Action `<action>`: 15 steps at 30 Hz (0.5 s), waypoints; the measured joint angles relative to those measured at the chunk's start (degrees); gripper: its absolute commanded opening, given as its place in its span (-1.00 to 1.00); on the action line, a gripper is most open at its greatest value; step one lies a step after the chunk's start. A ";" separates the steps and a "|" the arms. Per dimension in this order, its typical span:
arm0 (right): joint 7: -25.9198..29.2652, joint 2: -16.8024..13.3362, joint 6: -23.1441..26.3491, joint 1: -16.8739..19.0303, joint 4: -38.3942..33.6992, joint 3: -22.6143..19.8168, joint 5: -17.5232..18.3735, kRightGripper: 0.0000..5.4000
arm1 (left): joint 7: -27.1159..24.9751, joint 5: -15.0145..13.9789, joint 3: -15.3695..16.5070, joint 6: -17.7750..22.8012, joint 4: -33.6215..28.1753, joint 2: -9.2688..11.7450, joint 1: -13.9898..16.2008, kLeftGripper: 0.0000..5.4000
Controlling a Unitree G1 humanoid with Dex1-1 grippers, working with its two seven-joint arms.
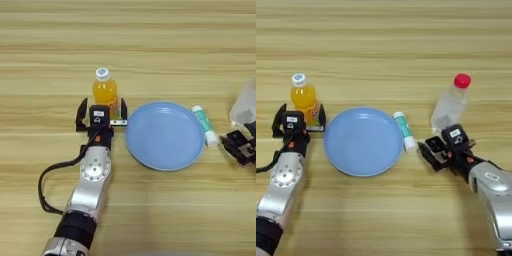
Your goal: Move the objects on the table
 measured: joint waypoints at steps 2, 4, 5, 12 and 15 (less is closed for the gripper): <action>0.11 -0.55 0.63 0.18 -1.59 -1.02 0.51 0.84 | 0.00 0.01 0.04 -0.01 0.01 -0.01 -0.03 1.00; 0.18 -1.17 1.18 0.49 -2.88 -2.02 1.06 0.92 | 0.00 0.01 0.06 -0.01 0.02 -0.01 -0.04 1.00; 0.36 -1.53 1.42 0.75 -3.31 -2.48 1.44 0.95 | 0.00 0.01 0.06 -0.02 0.02 -0.01 -0.05 1.00; 1.20 -3.92 3.14 2.15 -3.96 -5.68 2.27 1.00 | 0.01 0.01 0.07 -0.02 0.22 -0.02 -0.09 1.00; -0.06 -5.14 3.23 1.81 -2.19 -9.14 2.31 1.00 | 0.01 0.01 0.12 -0.02 0.60 -0.02 -0.11 1.00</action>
